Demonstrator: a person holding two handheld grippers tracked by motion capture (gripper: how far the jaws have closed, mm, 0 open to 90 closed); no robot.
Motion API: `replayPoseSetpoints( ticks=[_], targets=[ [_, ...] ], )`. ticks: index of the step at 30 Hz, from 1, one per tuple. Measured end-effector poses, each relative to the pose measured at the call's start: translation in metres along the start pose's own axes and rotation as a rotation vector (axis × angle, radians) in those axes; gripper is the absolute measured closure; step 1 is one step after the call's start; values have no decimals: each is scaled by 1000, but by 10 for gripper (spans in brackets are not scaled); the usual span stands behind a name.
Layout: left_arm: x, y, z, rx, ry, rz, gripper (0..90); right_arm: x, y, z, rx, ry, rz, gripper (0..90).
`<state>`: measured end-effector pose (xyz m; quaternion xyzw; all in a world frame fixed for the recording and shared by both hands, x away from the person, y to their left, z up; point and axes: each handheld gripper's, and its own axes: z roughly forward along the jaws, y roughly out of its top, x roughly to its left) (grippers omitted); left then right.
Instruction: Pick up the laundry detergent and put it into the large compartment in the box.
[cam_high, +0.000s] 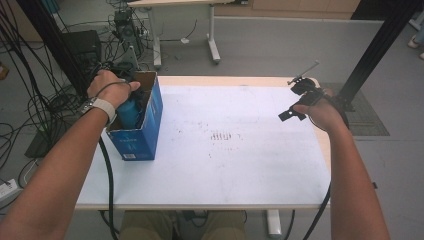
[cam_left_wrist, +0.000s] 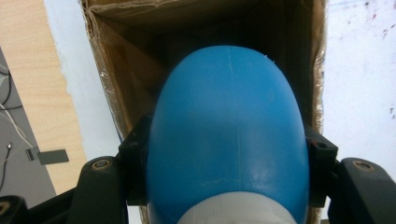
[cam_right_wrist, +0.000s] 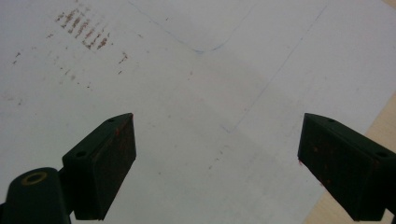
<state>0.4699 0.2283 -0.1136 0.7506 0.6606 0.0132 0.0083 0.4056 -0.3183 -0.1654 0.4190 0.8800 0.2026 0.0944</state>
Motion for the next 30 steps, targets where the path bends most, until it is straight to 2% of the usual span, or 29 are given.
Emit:
replayPoseSetpoints(
  ticks=[6,17,23,30],
  targets=[
    [-2,-1,4,-11,-1,1,377,0,-1,0,0,0,0,114],
    [-3,2,14,6,-2,7,376,-1,-2,1,4,1,4,114],
    [-7,3,18,10,20,14,376,-1,-3,0,6,-1,8,114],
    [-7,2,21,2,19,16,376,-1,-3,0,6,-1,7,114]
  ],
)
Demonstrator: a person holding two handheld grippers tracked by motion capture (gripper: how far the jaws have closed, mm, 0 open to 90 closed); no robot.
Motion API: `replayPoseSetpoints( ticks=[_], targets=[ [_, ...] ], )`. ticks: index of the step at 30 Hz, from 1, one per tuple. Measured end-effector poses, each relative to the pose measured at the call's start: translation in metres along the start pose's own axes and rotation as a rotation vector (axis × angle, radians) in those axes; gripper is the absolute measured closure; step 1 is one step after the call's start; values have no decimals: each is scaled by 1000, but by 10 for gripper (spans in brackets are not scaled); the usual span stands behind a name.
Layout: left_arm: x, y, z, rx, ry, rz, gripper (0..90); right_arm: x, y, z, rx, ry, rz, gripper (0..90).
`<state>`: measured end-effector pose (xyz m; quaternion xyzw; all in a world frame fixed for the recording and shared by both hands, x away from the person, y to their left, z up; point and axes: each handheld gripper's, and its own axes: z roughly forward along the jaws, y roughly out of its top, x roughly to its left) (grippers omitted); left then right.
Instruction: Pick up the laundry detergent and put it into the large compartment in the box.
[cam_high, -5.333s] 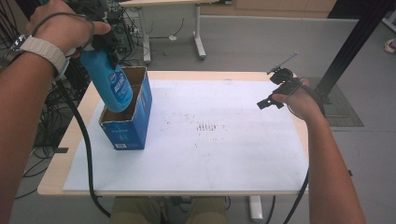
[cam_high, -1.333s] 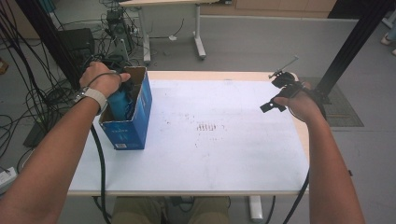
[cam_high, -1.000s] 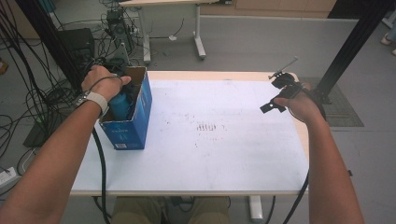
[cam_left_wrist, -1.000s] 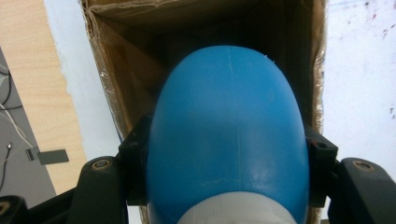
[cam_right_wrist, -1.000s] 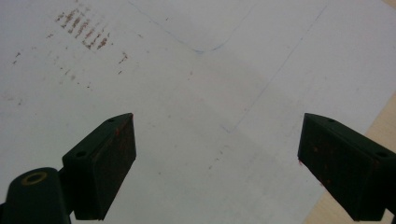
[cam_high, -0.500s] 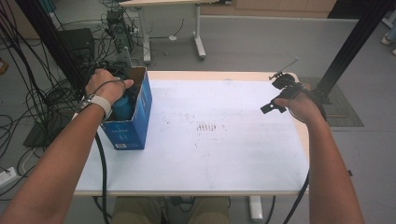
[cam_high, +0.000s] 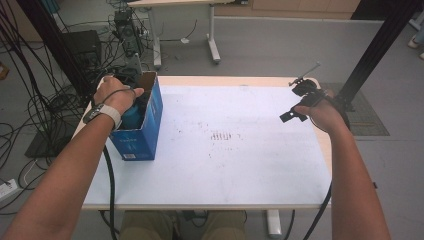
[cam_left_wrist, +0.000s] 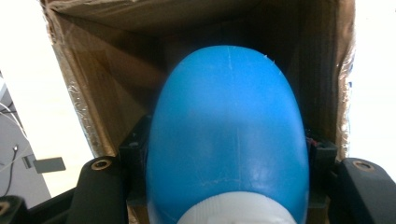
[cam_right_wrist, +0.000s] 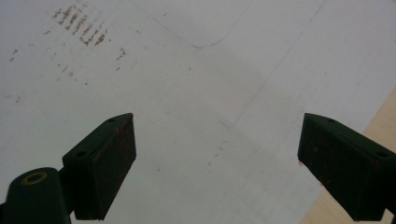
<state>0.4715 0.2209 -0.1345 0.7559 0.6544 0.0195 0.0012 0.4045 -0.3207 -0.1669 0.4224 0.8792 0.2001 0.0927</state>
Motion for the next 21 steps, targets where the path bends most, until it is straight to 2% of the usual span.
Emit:
replayPoseSetpoints(
  ticks=[11,21],
  targets=[
    [-1,3,13,21,-8,2,376,0,-1,0,1,-1,4,114],
    [-2,3,15,19,-3,7,376,0,-3,0,2,0,7,115]
  ],
)
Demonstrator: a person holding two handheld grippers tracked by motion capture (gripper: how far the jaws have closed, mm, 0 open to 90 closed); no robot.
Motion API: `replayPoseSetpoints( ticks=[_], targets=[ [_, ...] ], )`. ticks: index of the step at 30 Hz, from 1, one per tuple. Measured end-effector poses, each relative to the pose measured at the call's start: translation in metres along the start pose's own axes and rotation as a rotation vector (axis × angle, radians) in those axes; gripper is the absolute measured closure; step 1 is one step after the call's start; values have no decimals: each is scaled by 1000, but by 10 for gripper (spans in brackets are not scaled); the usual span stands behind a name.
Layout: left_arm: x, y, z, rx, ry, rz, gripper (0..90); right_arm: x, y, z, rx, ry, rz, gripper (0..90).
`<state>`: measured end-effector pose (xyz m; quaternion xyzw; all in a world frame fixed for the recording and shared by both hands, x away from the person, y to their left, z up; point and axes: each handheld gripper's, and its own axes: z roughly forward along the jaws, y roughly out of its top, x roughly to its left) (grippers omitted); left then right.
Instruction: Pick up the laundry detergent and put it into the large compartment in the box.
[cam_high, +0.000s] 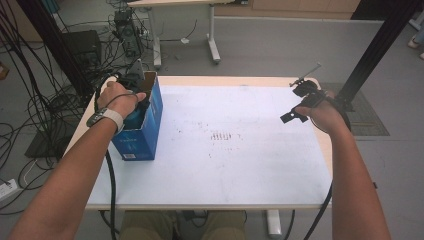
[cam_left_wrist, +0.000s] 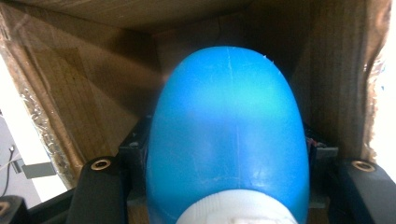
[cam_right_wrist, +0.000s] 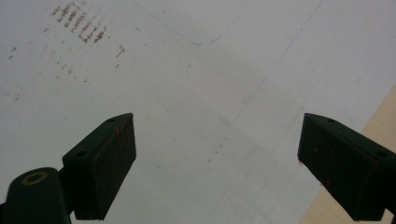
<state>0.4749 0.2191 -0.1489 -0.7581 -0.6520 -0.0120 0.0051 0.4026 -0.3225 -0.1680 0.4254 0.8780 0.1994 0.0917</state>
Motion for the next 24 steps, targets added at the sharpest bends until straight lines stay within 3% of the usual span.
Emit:
replayPoseSetpoints(
  ticks=[24],
  targets=[
    [2,0,1,0,-6,3,376,1,0,-2,-2,-2,-1,115]
  ],
)
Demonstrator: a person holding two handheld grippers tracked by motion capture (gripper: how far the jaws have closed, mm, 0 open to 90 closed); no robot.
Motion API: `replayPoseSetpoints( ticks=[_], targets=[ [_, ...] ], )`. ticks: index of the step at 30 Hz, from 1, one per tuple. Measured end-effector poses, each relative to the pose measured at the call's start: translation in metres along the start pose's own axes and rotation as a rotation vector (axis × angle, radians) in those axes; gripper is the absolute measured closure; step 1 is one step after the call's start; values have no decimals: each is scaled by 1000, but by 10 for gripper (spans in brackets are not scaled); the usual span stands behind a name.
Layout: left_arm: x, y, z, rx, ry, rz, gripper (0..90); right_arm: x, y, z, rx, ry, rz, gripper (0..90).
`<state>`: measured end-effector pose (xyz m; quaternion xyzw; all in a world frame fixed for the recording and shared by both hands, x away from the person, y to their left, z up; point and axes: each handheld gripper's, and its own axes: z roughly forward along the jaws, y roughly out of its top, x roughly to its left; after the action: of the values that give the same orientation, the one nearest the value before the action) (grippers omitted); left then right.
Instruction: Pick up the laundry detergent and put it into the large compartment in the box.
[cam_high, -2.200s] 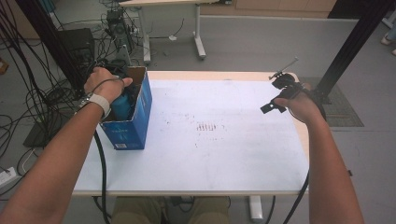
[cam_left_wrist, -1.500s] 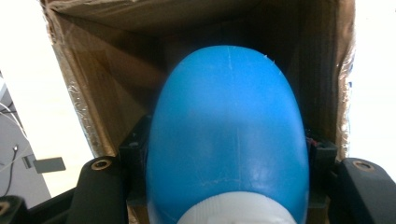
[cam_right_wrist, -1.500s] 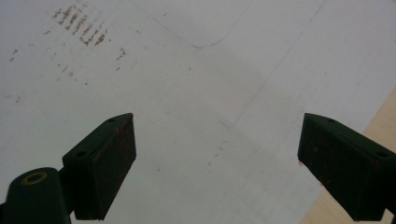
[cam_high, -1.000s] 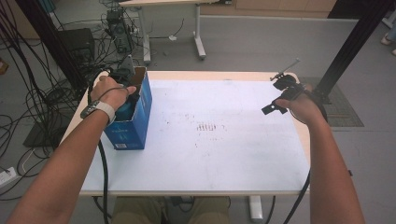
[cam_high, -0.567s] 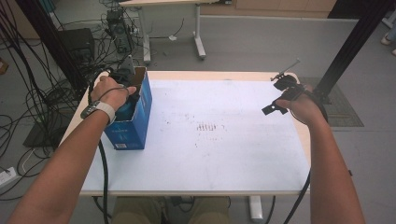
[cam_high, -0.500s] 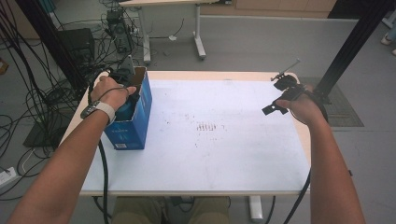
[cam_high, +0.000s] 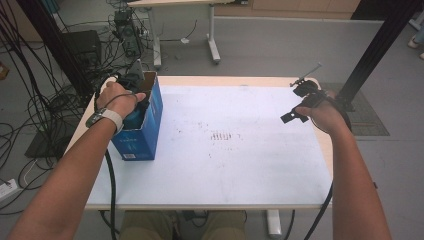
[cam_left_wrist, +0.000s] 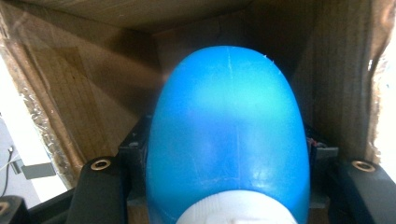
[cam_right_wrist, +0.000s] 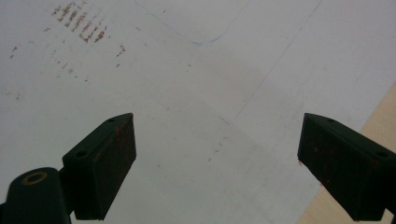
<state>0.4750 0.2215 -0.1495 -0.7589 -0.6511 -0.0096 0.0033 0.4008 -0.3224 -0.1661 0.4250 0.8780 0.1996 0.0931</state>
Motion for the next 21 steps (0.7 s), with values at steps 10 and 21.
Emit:
replayPoseSetpoints(
  ticks=[10,21],
  targets=[
    [-1,0,0,-1,2,2,376,0,-1,-1,0,-2,0,115],
    [-1,-1,0,-2,2,2,376,1,-1,-2,-1,-2,1,115]
  ],
)
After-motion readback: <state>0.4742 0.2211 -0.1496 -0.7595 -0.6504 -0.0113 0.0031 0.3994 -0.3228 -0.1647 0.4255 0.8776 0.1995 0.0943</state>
